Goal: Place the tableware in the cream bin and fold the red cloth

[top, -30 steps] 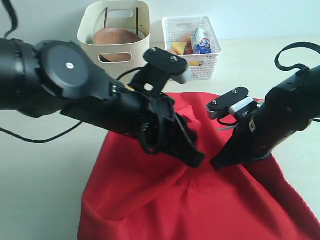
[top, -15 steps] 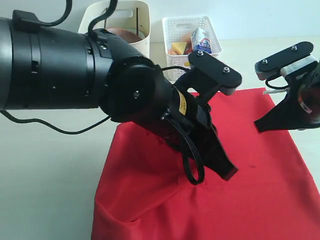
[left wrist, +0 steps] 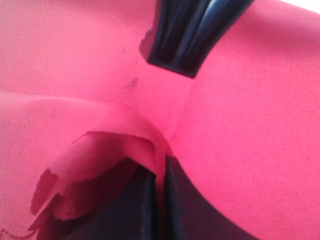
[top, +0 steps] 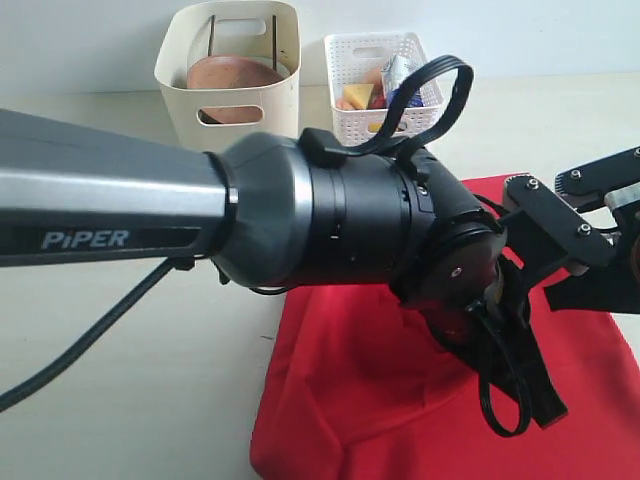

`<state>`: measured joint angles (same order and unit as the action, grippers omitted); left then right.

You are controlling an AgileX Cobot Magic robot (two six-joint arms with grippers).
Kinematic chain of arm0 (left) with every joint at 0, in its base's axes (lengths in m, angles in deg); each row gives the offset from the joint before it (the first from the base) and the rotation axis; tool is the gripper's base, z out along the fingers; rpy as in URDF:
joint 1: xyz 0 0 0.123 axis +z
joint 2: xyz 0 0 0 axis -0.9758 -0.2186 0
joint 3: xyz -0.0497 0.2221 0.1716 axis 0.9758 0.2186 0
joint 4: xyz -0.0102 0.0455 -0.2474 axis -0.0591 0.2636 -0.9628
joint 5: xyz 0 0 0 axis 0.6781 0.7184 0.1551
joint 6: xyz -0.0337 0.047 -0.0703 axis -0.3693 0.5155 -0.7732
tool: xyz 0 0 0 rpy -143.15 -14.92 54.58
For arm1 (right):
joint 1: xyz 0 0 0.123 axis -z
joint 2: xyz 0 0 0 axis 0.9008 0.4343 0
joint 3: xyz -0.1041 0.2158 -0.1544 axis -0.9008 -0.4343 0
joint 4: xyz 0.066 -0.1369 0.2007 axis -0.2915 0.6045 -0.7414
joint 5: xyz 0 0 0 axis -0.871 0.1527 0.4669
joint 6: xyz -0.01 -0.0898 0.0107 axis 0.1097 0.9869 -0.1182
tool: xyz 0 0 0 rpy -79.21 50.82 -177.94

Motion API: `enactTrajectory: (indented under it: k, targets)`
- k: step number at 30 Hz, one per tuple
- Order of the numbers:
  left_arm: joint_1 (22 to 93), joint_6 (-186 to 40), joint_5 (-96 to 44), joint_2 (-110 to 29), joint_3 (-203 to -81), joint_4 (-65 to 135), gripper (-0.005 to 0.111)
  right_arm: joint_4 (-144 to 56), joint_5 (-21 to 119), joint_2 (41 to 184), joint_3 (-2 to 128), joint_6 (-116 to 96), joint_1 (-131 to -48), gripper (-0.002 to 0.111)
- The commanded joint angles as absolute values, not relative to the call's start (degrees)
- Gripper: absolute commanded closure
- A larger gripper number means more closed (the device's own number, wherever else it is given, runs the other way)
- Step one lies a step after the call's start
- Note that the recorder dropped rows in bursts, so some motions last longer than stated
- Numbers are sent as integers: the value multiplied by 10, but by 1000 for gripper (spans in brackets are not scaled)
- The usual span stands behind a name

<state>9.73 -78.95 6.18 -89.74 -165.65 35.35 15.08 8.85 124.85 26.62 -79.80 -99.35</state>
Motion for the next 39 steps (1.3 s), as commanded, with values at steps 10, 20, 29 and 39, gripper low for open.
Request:
enactTrajectory:
  k: [10,20,29,39]
  targets:
    - [93,-790,134,-887,-1718,363,106,187,89,1299,260,-846,-994,108]
    - [93,-792,163,-887,-1756,366,106,231,62,1370,260,-918,-971,108]
    - [93,-790,157,-887,-1760,378,106,257,6,1232,260,-949,-953,108]
    - [93,-790,104,-899,-1760,378,106,262,22,931,260,-1005,-953,108]
